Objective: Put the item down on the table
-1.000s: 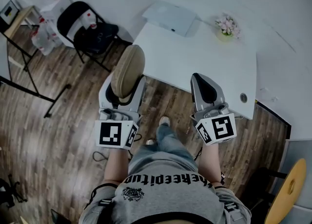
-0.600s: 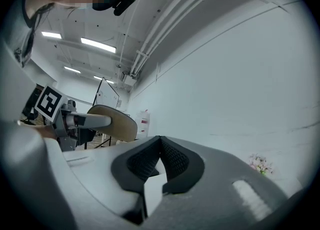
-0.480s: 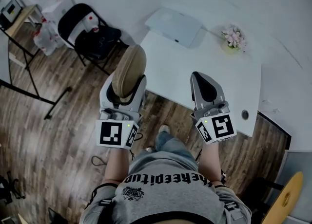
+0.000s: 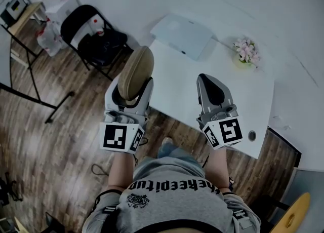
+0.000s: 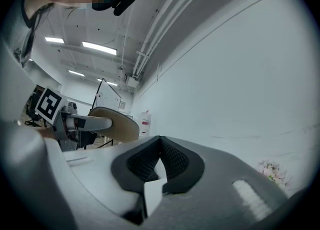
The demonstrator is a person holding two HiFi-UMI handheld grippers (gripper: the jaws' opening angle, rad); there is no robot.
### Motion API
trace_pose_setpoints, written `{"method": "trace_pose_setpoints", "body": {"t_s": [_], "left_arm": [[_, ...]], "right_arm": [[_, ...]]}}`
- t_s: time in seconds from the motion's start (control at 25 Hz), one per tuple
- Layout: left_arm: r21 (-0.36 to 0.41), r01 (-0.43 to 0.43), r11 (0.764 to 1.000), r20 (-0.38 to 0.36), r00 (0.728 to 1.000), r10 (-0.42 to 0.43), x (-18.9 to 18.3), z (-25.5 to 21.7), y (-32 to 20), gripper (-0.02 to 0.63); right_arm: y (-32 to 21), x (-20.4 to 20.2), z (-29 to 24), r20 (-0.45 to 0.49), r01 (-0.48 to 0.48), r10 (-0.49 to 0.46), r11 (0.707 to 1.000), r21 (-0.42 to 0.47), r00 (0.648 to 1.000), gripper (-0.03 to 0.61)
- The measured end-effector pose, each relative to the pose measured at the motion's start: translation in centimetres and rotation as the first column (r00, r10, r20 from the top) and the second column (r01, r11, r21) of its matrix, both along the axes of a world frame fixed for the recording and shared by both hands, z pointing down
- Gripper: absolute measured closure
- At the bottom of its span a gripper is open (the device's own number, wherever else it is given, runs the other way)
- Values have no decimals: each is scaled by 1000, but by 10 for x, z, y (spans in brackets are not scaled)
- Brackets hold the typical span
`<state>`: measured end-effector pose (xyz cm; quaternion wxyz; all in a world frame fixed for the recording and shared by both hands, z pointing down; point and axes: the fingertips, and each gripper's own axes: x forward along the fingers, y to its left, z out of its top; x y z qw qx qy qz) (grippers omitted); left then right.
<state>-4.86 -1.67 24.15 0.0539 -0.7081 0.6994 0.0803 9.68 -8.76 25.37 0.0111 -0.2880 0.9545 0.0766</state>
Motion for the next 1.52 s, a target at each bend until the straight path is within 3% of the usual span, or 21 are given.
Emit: {"method": "trace_pose_setpoints", "body": {"t_s": [0.68,1.16,1.52], "left_arm": [[-20,14,1000,6,1000,-14,2,6,-53,322],[-45,-91,995,-3,996,91,-34,11,-105,322],[-75,-191,979,-3,982,191,-60,21,-148,322]], "right_arm": [[-56,-5,7,12,42,-42,999,-18,999,578],[-91,-40,10,2,-40,40,998,-38,999,578],[-119,-69,16,-9,-122,121,991,-57,993,578]]}}
